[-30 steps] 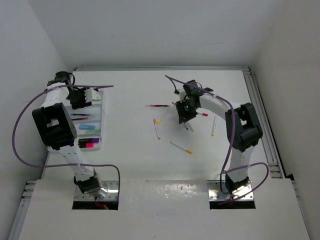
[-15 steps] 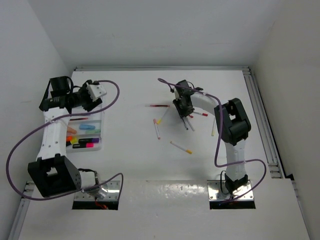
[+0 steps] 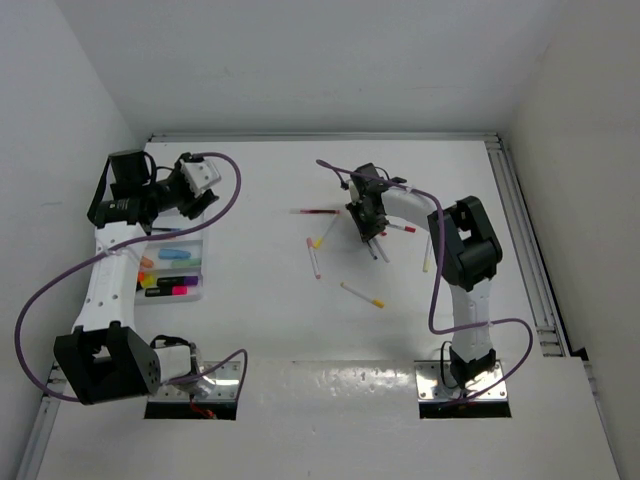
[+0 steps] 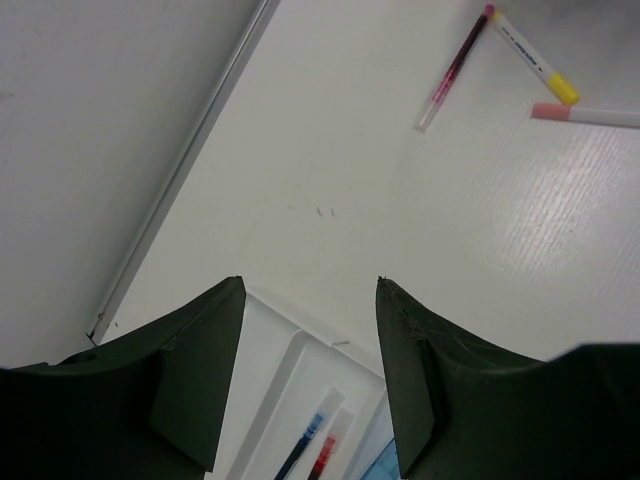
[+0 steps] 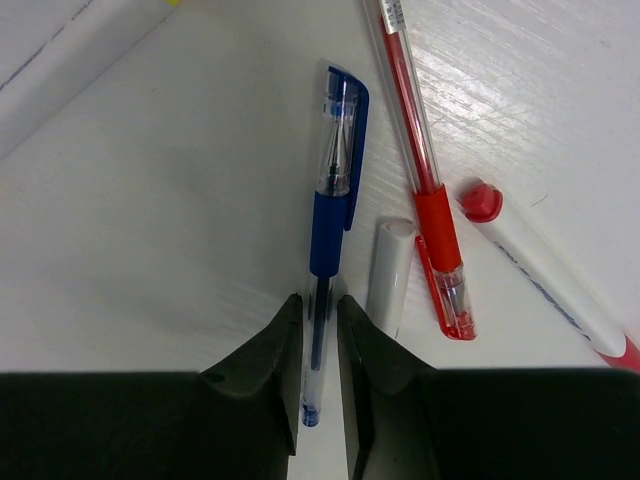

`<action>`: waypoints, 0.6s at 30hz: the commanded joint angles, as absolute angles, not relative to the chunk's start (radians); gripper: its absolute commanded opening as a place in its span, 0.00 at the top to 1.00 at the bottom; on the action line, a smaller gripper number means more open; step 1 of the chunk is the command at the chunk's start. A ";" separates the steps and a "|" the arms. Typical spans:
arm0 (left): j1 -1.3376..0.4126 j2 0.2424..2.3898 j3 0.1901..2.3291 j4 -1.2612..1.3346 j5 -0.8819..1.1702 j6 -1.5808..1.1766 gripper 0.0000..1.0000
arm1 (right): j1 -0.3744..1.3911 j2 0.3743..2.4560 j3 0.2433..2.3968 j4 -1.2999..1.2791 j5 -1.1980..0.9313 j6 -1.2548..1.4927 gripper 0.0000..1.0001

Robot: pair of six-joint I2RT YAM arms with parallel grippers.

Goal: Sort the stationery into containers
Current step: Grab a piece of stationery with the right arm

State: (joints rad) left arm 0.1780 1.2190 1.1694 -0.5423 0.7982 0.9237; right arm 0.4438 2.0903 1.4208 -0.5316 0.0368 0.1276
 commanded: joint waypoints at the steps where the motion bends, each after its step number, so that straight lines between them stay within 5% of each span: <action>1: 0.160 1.181 1.160 -0.491 0.839 0.867 0.39 | 0.453 2.112 1.396 -0.548 0.028 0.118 0.81; 5: 0.147 1.166 1.146 -0.471 0.839 0.821 0.39 | 0.456 2.120 1.382 -0.554 0.032 0.118 0.81; 10: 0.137 1.147 1.137 -0.416 0.893 0.625 0.38 | 0.463 2.065 1.348 -0.567 0.005 0.123 1.00; 18: 0.052 1.040 1.020 -0.134 0.950 0.214 0.38 | 0.460 1.760 1.358 -0.551 -0.383 0.207 1.00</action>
State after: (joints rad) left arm 0.1036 1.1023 1.0599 -0.3050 0.8986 0.4412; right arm 0.4522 1.9224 1.3190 -0.5892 -0.1818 0.1558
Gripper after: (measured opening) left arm 0.620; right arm 0.024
